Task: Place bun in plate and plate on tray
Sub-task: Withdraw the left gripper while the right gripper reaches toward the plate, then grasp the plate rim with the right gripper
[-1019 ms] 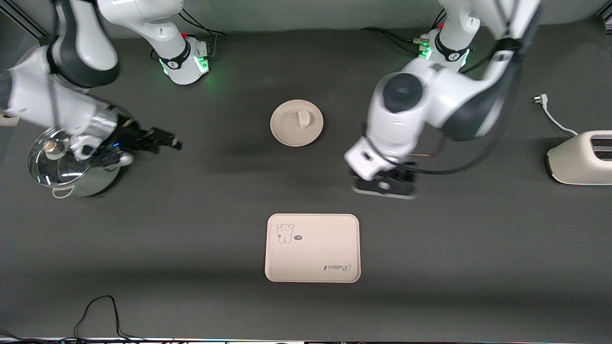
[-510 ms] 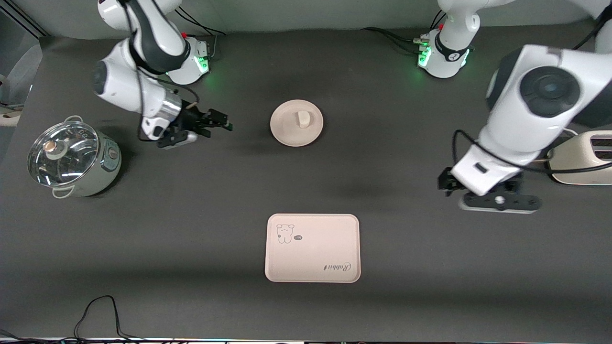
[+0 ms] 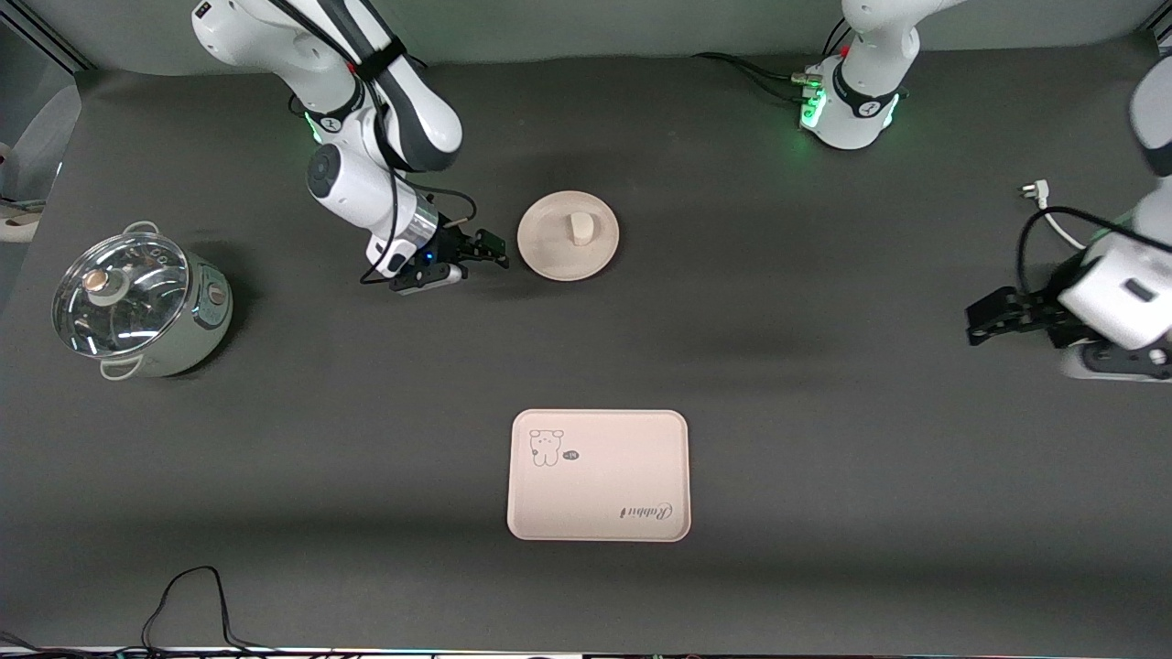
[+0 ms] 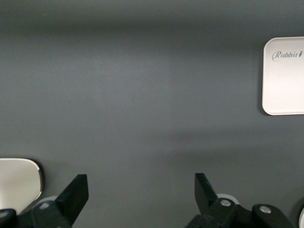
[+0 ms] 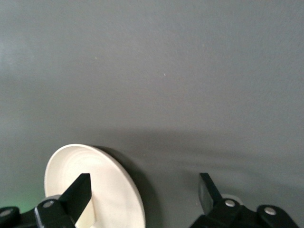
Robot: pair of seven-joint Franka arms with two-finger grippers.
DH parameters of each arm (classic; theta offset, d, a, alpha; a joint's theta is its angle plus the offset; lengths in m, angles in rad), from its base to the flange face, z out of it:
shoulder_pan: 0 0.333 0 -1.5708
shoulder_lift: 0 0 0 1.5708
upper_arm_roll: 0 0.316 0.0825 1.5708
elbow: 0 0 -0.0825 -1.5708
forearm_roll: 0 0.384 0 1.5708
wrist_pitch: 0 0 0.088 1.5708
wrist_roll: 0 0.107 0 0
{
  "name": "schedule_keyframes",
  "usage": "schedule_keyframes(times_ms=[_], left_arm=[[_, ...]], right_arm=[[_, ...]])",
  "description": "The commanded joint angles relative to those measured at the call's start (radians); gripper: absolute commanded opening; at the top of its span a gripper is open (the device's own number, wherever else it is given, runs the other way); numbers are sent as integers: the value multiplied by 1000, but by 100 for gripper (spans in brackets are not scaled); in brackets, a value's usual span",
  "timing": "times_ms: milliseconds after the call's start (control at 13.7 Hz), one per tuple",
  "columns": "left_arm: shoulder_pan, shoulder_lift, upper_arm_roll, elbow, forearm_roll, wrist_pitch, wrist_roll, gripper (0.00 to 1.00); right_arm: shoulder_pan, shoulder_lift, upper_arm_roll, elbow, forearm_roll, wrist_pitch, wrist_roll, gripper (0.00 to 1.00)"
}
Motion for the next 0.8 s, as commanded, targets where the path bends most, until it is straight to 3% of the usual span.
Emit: schedule_keyframes(times_ms=[0, 437, 728], left_arm=[[10, -71, 9, -52, -22, -19, 6, 100], [11, -101, 12, -52, -11, -61, 19, 100], [10, -111, 27, -52, -9, -79, 20, 100]], right_arm=[[83, 58, -6, 21, 185, 88, -84, 100], [273, 126, -6, 23, 375, 205, -101, 100], [333, 152, -6, 21, 479, 225, -182, 100]])
